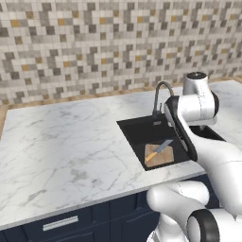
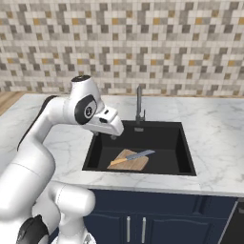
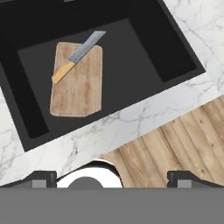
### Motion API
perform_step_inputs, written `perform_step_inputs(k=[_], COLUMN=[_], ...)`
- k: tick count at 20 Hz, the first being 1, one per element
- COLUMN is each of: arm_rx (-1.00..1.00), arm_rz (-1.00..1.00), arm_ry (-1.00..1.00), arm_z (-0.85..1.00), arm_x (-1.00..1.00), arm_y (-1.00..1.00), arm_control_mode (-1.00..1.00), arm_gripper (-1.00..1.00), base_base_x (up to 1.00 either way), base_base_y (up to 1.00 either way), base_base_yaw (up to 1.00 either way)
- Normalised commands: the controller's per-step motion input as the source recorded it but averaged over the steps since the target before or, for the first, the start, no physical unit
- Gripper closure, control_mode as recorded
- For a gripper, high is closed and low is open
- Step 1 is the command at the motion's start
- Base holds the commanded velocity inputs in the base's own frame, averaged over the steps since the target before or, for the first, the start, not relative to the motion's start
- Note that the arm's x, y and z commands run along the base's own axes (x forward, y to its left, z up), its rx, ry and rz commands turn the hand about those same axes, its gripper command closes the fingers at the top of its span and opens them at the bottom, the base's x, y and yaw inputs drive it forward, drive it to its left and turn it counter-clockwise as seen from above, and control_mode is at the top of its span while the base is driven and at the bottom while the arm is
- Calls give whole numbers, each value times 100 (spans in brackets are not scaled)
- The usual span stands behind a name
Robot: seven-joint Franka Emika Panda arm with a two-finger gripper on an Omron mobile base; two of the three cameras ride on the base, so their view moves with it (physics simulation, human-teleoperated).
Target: Move the cutting board and knife to the sink. Then move spray from the cabinet to the counter.
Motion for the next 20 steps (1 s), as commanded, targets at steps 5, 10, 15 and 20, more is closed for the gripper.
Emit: perform_step_inputs(k=[5, 10, 15, 20], arm_rx=[-2, 0, 0, 0], arm_rz=[-7, 0, -1, 0], arm_ry=[2, 0, 0, 0], arm_z=[-2, 0, 0, 0], arm_x=[0, 0, 0, 0], arm_y=[4, 0, 0, 0], arm_control_mode=[-100, -100, 100, 100], arm_gripper=[-100, -100, -100, -100], base_base_x=[0, 0, -19, -20], base_base_y=[0, 0, -7, -1], base_base_yaw=[0, 0, -19, -65])
